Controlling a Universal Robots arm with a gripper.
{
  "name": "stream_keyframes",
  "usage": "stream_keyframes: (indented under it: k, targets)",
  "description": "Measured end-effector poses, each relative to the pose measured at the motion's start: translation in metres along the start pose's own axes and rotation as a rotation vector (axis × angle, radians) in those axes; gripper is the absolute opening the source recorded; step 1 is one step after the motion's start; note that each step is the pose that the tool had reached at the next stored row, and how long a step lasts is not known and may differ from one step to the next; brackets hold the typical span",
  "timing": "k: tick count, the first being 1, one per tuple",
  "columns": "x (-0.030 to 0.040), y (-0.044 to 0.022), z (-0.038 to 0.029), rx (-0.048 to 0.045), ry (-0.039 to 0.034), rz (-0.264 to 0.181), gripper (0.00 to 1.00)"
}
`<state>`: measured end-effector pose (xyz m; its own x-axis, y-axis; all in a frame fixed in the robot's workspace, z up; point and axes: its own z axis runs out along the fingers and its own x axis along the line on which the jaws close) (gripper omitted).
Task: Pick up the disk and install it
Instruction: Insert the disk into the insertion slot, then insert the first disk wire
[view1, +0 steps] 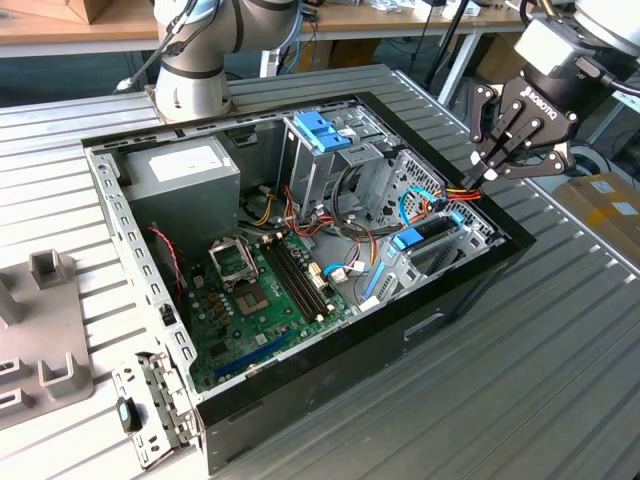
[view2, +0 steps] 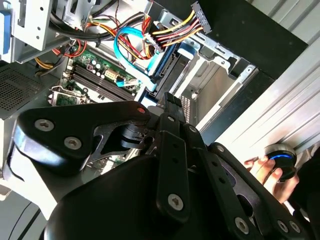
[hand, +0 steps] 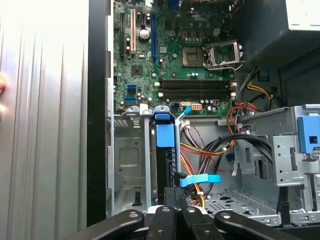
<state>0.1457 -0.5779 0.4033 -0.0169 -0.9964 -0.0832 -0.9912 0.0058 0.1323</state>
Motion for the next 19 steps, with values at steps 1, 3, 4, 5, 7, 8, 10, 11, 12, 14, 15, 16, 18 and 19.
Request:
stream_keyframes:
  k: [1,3,4,5,7,8,10,11,12,14,15,16,18,19]
  targets:
    - [-0.0001,-0.0001,0.0000,-0.0001,0.0000,0.000,0.10]
    - [-0.0001,-0.0002,0.0000,0.0000,0.0000,0.000,0.10]
    - [-0.0001,-0.0002,-0.0001,-0.0001,0.0001,0.000,0.10]
    - [-0.0001,-0.0002,-0.0001,0.0000,0.0001,0.000,0.10]
    - [-0.0001,-0.0003,-0.0001,0.0000,0.0000,0.000,0.10]
    - [-0.0001,-0.0003,-0.0001,0.0000,0.0001,0.000,0.10]
    - [-0.0001,-0.0003,-0.0001,0.0000,0.0001,0.000,0.10]
    - [-0.0001,-0.0003,-0.0001,0.0000,0.0001,0.000,0.10]
    - [-0.0001,-0.0004,-0.0001,0.0000,0.0001,0.000,0.10]
    - [0.0000,-0.0005,0.0001,0.0051,-0.0001,-0.001,0.10]
    - [0.0000,-0.0005,0.0003,0.0195,-0.0001,-0.002,0.10]
    - [0.0000,-0.0004,0.0004,0.0333,-0.0001,-0.003,0.10]
    - [0.0000,-0.0005,0.0006,0.0675,-0.0004,-0.006,0.10]
    - [0.0000,-0.0005,0.0007,0.0778,-0.0004,-0.007,0.10]
